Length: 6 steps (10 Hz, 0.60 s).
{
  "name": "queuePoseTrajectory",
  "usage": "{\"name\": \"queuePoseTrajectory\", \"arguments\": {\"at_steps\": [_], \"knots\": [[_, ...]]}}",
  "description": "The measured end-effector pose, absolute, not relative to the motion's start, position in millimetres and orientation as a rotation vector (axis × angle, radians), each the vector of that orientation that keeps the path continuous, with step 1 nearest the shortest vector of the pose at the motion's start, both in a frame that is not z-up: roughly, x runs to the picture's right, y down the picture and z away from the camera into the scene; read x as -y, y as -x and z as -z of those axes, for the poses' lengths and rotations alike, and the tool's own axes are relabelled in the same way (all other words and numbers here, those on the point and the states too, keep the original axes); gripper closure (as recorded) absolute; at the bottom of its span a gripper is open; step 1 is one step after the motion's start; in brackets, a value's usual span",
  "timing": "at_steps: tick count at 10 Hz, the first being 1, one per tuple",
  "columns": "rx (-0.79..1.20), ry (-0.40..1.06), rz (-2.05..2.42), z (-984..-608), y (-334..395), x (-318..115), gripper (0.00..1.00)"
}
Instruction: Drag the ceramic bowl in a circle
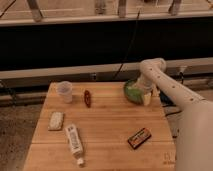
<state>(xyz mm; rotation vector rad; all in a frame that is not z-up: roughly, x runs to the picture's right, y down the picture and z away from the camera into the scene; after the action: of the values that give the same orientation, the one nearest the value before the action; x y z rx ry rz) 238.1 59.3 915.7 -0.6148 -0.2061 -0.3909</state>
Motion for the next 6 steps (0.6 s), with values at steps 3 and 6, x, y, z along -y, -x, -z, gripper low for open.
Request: {"name": "queuePoseTrajectory", "arguments": {"at_steps": [3,6], "knots": [[0.184,0.627,0.357,-930.4,-255.0,-69.8,0.22],[0.171,0.625,0.339,-931.5,-264.8,-71.3,0.51]]}}
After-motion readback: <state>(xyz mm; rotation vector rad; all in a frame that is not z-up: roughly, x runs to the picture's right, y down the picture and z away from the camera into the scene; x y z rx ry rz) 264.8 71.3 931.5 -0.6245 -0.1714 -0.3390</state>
